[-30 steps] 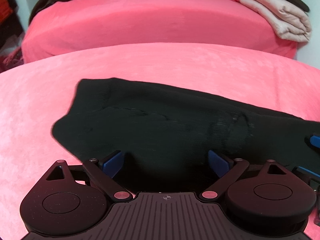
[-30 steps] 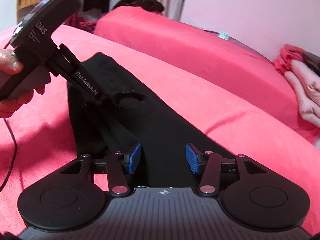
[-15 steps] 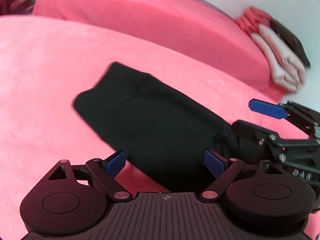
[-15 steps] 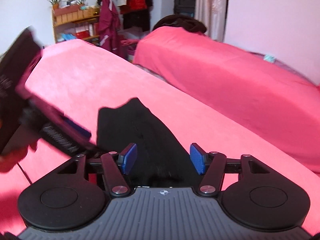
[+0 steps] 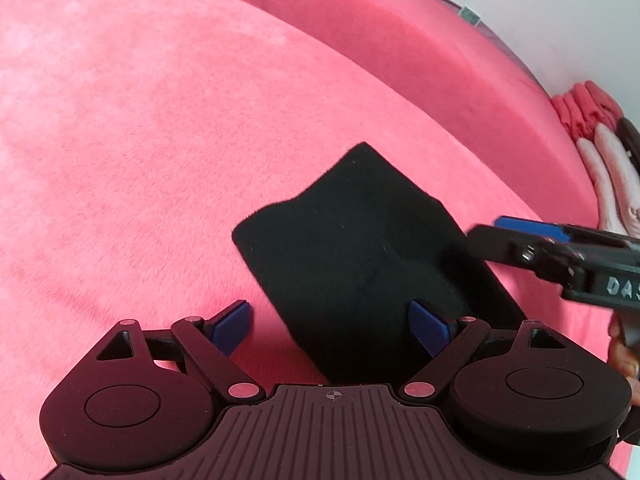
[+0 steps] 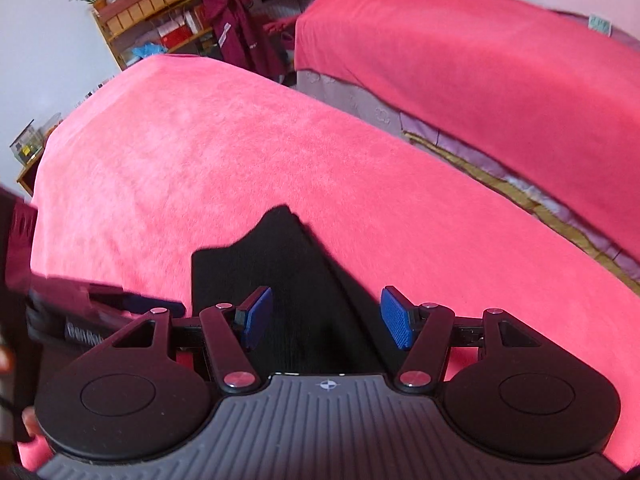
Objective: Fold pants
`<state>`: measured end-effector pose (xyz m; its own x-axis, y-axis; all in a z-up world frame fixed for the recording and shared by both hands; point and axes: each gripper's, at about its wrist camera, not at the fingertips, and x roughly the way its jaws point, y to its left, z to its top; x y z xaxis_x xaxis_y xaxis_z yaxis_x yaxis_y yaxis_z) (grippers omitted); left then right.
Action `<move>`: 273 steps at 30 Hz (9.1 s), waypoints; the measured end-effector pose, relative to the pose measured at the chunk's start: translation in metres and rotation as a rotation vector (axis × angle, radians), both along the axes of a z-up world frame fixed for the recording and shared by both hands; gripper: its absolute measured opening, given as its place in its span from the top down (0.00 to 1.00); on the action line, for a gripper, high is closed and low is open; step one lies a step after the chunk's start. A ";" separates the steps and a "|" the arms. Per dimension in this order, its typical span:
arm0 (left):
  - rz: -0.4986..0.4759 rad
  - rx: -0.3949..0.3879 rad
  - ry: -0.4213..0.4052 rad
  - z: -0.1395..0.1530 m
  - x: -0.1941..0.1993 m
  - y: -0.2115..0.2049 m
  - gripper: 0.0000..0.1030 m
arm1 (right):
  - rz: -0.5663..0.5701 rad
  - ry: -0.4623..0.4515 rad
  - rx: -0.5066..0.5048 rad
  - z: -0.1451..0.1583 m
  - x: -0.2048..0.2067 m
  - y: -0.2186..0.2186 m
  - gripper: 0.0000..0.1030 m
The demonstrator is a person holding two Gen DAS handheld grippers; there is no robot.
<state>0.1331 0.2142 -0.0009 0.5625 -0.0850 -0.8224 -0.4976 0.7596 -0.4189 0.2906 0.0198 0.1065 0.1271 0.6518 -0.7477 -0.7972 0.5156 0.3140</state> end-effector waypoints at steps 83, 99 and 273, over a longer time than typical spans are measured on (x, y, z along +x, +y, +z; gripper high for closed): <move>-0.792 0.226 -0.220 0.081 -0.066 -0.350 0.00 | -0.798 0.213 0.325 -0.014 -0.111 -0.314 0.85; -0.576 0.247 -0.184 0.088 -0.089 -0.261 0.00 | -0.868 0.215 0.224 -0.033 -0.100 -0.338 0.64; 0.384 0.297 0.191 0.060 -0.274 -0.088 0.00 | -0.079 0.292 0.061 -0.022 -0.172 0.009 0.22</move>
<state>-0.1412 0.1266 0.0588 0.3445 0.3506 -0.8709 -0.8100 0.5799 -0.0870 0.1189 0.0290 0.0847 -0.0352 0.6931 -0.7200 -0.6267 0.5459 0.5561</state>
